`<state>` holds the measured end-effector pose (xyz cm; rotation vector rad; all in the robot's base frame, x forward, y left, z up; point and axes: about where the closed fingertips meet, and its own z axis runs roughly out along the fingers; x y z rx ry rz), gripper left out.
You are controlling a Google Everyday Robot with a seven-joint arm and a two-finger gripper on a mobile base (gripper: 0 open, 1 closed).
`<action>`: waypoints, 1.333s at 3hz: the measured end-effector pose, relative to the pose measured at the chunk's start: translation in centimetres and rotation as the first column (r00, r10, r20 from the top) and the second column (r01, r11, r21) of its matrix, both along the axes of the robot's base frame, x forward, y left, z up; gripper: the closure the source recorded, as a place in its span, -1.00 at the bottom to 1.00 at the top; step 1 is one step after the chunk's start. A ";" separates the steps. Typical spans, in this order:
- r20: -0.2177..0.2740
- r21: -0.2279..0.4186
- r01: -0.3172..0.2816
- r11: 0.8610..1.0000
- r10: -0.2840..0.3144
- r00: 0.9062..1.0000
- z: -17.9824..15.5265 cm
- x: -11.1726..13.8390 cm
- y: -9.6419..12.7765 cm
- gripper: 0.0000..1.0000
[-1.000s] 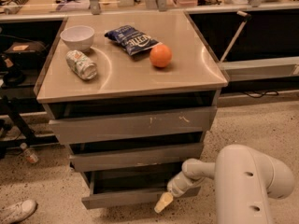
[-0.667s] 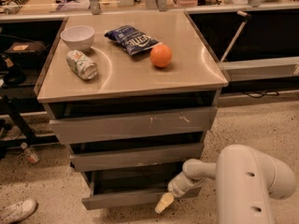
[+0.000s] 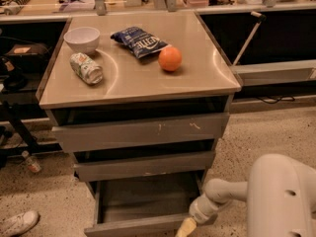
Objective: Open bottom drawer
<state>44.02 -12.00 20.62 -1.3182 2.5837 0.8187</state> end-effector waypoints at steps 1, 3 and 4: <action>-0.048 0.007 -0.025 1.000 0.025 0.999 -0.2 -3.3 0.5 -1.00; -0.054 -0.007 -0.045 0.999 0.045 0.998 -0.3 -2.7 0.9 -1.00; -0.089 -0.022 -0.045 0.999 0.043 0.995 -0.8 -4.1 -0.2 -1.00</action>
Offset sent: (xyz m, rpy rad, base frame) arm -0.0334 0.0042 -0.0012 0.0053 0.0469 0.0242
